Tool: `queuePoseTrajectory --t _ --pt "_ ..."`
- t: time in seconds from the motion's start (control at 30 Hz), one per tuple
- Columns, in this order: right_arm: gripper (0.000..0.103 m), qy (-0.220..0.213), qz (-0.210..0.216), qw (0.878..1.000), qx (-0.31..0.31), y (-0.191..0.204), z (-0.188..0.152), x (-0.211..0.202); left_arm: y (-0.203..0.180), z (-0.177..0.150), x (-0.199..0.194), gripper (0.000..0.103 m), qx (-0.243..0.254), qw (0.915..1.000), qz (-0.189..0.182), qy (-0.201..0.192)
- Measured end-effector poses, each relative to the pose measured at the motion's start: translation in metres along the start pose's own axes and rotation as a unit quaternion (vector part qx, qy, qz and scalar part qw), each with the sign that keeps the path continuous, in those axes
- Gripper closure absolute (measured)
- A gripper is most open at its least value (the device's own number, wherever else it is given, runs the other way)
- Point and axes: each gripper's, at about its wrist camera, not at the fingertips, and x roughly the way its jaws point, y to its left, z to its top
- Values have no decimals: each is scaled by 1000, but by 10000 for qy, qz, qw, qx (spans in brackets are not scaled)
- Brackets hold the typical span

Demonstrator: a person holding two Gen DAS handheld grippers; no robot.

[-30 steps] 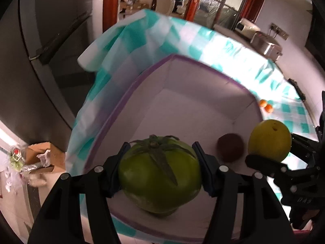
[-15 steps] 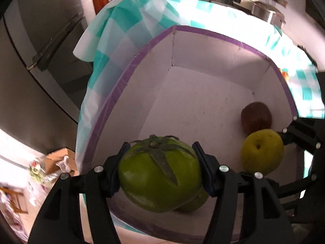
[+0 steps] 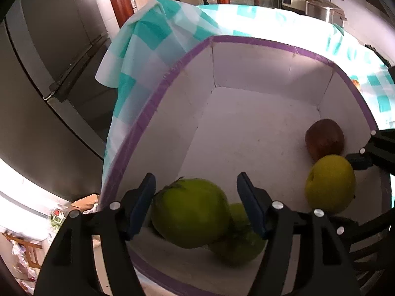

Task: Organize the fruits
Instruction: 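Open both tools to drop the tomato and pear into the box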

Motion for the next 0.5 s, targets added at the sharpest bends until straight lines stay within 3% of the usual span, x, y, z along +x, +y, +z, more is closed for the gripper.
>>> queuePoseTrajectory --t 0.13,0.33,0.37,0.43,0.5 --pt "43 -94 -17 10000 27 -3 -7 -3 -6 0 -6 9 39 9998 30 -190" --pt "43 -673 -42 9976 147 -5 -25 -22 -1 2 -18 2 -246 9985 267 -401" --pt "43 -770 -74 9969 159 2 -10 -25 -2 3 -20 2 -271 9982 282 -447" --pt "31 -1187 -155 9925 260 -1 -13 -36 -2 4 -27 2 -336 9972 338 -573" --pt "27 -1568 -87 9867 410 -8 -21 -48 -3 7 -31 2 -420 9960 422 -660"
